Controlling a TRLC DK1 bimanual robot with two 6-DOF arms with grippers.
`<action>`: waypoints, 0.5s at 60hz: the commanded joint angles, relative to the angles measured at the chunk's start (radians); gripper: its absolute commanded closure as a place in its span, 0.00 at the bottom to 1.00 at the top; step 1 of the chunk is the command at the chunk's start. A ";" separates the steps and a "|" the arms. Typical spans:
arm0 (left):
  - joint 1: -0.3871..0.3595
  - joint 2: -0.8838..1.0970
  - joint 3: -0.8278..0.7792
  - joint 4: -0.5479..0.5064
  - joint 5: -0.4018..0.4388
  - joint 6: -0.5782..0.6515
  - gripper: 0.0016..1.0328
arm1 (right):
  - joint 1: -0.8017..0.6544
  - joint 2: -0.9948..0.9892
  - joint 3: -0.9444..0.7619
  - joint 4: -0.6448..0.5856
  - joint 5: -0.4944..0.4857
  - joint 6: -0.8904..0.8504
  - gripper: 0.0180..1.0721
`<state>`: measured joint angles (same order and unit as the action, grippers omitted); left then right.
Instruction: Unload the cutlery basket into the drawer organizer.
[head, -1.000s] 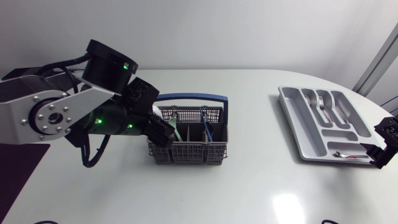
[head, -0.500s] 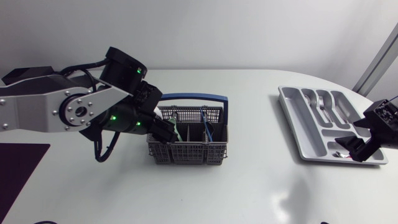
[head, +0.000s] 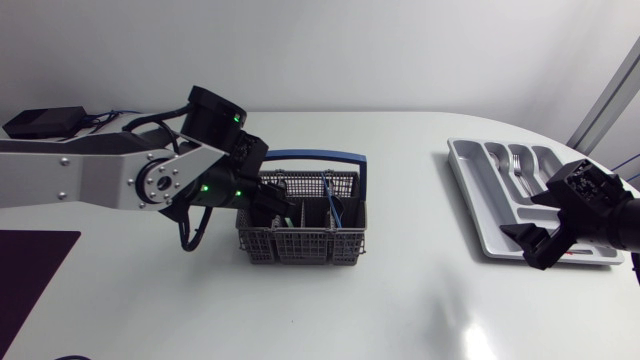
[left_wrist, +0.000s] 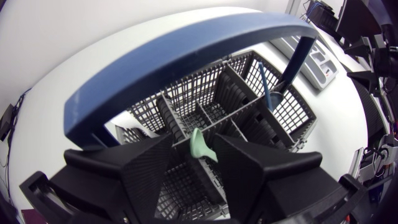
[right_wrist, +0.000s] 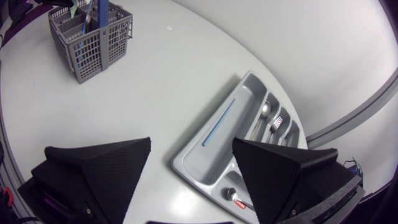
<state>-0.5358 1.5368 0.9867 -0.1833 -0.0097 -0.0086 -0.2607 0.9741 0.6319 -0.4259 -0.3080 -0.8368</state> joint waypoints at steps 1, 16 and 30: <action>-0.003 0.040 0.023 0.004 -0.009 -0.030 0.61 | 0.009 -0.012 -0.026 -0.010 0.012 0.025 0.10; -0.012 0.051 0.015 0.016 -0.009 -0.031 0.81 | 0.038 -0.038 -0.063 -0.002 0.012 0.021 0.10; -0.012 -0.001 -0.025 0.016 -0.010 -0.028 0.91 | 0.038 -0.063 -0.080 -0.001 0.017 0.007 0.10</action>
<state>-0.5396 1.5585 0.9890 -0.1734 -0.0135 -0.0200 -0.2298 0.9253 0.5800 -0.4232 -0.3042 -0.8371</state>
